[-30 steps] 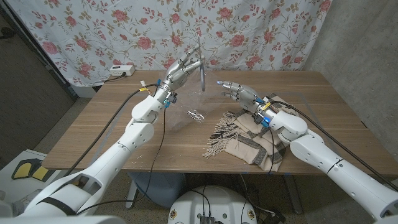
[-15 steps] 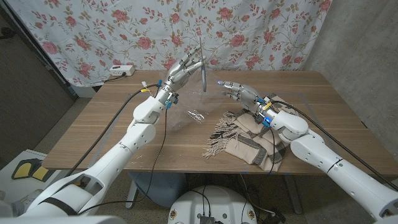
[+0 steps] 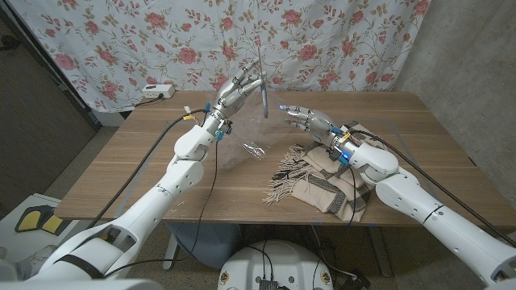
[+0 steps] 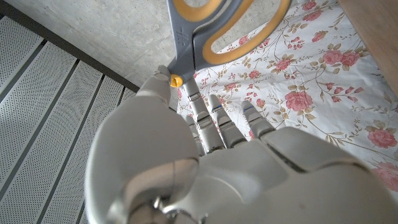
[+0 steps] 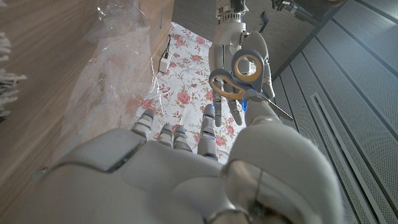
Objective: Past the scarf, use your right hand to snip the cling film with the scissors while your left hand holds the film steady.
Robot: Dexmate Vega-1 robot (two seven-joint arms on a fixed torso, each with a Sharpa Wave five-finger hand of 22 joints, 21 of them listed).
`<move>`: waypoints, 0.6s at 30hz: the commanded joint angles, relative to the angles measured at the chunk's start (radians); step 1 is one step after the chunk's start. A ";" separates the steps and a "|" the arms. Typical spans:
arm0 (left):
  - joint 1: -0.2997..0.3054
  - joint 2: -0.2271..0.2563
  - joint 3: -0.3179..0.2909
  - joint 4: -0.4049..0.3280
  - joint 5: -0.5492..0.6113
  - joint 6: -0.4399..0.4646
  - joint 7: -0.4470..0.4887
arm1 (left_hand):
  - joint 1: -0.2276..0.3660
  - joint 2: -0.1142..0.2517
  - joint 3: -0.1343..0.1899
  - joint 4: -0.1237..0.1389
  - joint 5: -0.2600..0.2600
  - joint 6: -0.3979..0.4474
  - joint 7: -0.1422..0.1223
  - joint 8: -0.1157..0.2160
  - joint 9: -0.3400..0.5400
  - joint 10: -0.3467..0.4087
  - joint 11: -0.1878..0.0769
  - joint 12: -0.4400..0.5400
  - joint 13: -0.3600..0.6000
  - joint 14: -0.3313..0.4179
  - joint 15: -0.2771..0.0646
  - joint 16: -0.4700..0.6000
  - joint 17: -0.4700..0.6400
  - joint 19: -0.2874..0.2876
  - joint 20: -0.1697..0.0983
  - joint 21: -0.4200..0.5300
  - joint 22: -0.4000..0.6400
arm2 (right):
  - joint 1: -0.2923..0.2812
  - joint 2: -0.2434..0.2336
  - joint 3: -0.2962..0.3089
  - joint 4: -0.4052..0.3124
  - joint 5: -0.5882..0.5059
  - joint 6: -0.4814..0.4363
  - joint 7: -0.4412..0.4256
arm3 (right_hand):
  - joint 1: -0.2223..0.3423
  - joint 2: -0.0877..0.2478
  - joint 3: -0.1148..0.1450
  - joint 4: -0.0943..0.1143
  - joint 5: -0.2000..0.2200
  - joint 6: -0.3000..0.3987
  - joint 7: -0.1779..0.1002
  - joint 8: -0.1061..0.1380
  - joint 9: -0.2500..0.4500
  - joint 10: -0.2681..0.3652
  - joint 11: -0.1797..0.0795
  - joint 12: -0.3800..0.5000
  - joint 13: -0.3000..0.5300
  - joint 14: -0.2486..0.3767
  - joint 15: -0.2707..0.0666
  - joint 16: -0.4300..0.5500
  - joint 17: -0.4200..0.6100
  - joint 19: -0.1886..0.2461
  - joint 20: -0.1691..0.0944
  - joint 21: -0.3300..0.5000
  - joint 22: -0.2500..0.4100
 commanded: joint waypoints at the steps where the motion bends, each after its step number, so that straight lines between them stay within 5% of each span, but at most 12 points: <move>1: -0.006 -0.006 0.006 0.007 -0.002 -0.006 -0.010 | 0.005 0.009 0.000 0.004 0.005 -0.002 -0.003 -0.001 0.003 0.062 -0.070 0.004 0.003 -0.015 -0.022 -0.004 0.003 -0.002 0.005 0.001 0.004 | 0.013 0.016 -0.011 0.011 -0.003 0.010 0.010 | 0.014 -0.001 0.006 0.000 0.007 -0.009 -0.004 -0.002 0.003 -0.005 -0.010 0.001 0.000 -0.096 -0.006 0.005 0.002 0.001 -0.001 0.004 0.003; 18: -0.010 -0.007 0.010 0.012 0.001 -0.007 -0.015 | 0.004 0.009 -0.001 0.005 0.005 -0.001 -0.005 -0.001 0.003 0.062 -0.070 0.003 0.004 -0.016 -0.021 -0.005 0.004 -0.003 0.006 0.001 0.004 | 0.037 0.030 -0.030 0.013 0.002 0.004 0.040 | 0.025 -0.002 0.009 0.003 0.006 -0.017 -0.003 -0.004 0.009 -0.019 -0.007 0.000 0.001 -0.102 -0.003 0.004 0.002 -0.007 0.001 0.001 0.003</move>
